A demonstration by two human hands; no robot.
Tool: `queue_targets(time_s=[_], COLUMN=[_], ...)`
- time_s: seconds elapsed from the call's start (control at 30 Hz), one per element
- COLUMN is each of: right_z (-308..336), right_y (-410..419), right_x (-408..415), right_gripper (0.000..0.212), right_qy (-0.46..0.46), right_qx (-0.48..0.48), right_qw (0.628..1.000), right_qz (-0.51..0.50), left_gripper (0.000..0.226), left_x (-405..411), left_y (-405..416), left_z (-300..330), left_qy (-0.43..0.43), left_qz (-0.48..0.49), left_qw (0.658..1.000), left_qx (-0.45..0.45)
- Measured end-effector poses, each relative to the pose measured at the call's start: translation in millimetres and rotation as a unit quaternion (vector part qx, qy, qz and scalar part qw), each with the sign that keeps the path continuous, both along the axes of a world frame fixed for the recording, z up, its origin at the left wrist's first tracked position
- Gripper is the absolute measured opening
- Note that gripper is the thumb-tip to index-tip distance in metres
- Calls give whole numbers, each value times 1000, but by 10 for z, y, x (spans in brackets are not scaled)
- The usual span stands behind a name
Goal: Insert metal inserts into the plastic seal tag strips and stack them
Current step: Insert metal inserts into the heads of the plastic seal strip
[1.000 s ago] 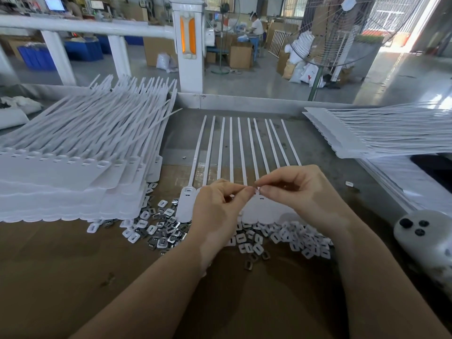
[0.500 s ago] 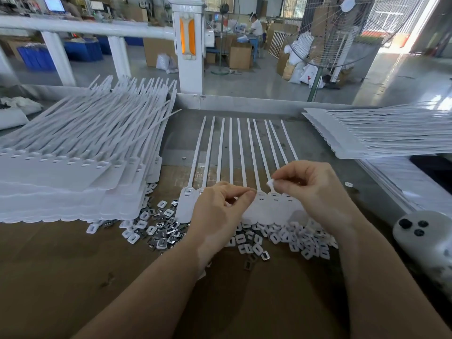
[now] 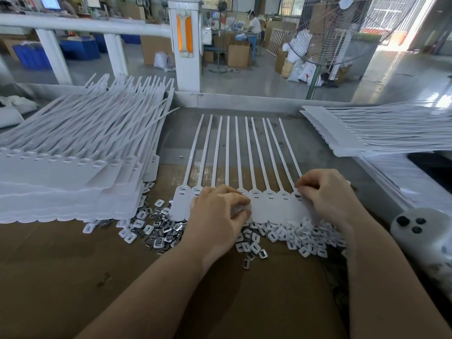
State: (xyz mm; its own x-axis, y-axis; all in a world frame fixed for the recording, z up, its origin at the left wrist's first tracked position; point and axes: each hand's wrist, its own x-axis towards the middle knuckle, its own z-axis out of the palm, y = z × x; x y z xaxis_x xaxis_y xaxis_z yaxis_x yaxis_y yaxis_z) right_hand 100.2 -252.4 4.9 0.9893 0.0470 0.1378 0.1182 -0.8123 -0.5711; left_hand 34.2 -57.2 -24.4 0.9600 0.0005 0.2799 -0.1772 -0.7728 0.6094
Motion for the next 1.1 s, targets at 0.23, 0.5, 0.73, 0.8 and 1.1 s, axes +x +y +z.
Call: queue_targets(time_s=[0.23, 0.5, 0.73, 0.8, 1.1], right_z=[25, 65, 45, 39, 63], right_y=[32, 13, 26, 35, 33], right_x=[-25, -29, -43, -44, -41], right_gripper=[11, 15, 9, 8, 16], right_qy=[19, 52, 3, -5, 43], right_qx=[-29, -5, -40, -45, -16], right_qw=[999, 999, 999, 999, 999], right_qz=[-11, -6, -12, -16, -8], left_gripper=[26, 27, 28, 28, 28], left_x=[8, 10, 8, 8, 14], left_y=[0, 3, 7, 7, 10], left_z=[-14, -16, -13, -11, -26], left_qy=[-6, 0, -1, 0, -6], left_qz=[1, -1, -1, 0, -1], left_qw=[1000, 1000, 1000, 1000, 1000], left_qx=[1, 1, 7, 10, 4])
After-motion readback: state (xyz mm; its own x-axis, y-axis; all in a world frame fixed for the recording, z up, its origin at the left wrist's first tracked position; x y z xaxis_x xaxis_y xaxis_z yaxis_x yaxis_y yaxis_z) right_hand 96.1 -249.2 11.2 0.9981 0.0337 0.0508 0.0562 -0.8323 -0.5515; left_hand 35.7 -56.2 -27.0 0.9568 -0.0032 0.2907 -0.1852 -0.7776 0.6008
